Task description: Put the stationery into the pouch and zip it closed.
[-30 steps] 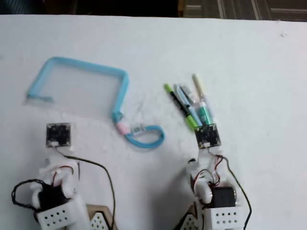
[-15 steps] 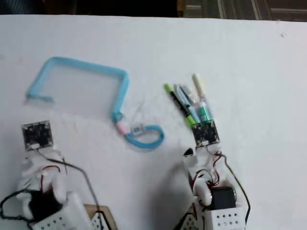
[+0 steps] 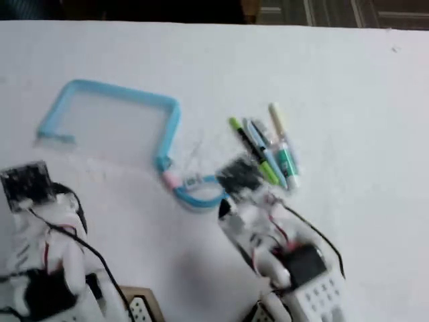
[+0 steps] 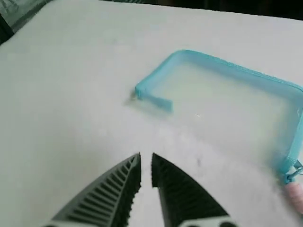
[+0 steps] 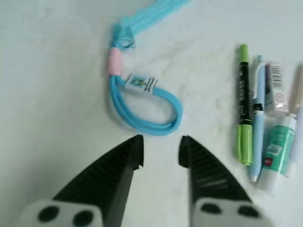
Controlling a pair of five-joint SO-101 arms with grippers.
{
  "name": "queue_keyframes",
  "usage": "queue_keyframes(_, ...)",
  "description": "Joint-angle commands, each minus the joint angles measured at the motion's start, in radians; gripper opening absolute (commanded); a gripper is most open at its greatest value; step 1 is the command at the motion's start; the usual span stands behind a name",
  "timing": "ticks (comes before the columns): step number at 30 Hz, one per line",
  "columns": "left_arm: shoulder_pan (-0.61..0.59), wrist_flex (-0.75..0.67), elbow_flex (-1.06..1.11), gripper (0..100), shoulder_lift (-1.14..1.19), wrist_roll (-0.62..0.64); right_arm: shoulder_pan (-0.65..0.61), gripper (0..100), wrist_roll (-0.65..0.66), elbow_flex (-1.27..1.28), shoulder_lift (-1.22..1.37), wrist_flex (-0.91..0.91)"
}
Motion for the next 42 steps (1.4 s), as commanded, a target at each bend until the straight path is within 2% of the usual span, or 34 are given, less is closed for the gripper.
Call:
queue_keyframes(1, 0.012, 0.005, -0.112, 15, 0.217, 0.081, -0.024, 24.8, 0.026, -0.152, 0.326, -0.047)
queue_keyframes(4, 0.008, 0.006, -0.129, 16, 0.297, 0.084, -0.018, 25.9, 0.114, -0.229, 0.542, -0.097)
queue_keyframes(9, 0.008, 0.006, -0.074, 16, 0.259, 0.081, -0.016, 26.0, 0.235, -0.351, 0.826, -0.188)
queue_keyframes(14, 0.008, -0.002, 0.003, 17, 0.174, 0.08, -0.015, 26.1, 0.285, -0.537, 1.073, -0.214)
queue_keyframes(24, 0.008, -0.002, 0.017, 17, 0.101, 0.08, 0.071, 25.9, 0.368, -0.778, 1.526, -0.213)
queue_keyframes(30, 0.01, -0.003, 0.017, 17, 0.101, 0.08, 0.085, 25.4, 0.425, -0.908, 1.639, -0.165)
queue_keyframes(33, 0.01, -0.003, 0.017, 17, 0.101, 0.08, 0.085, 17.3, 0.439, -0.942, 1.669, -0.14)
queue_keyframes(36, 0.007, -0.025, 0.012, 17, 0.101, 0.08, 0.085, 2.1, 0.439, -0.964, 1.681, -0.127)
queue_keyframes(39, 0.008, -0.037, 0.009, 17, 0.101, 0.08, 0.093, 4.6, 0.433, -0.964, 1.679, -0.127)
queue_keyframes(42, 0.01, -0.021, 0.008, 17, 0.102, 0.081, 0.104, 1.2, 0.431, -0.967, 1.659, -0.127)
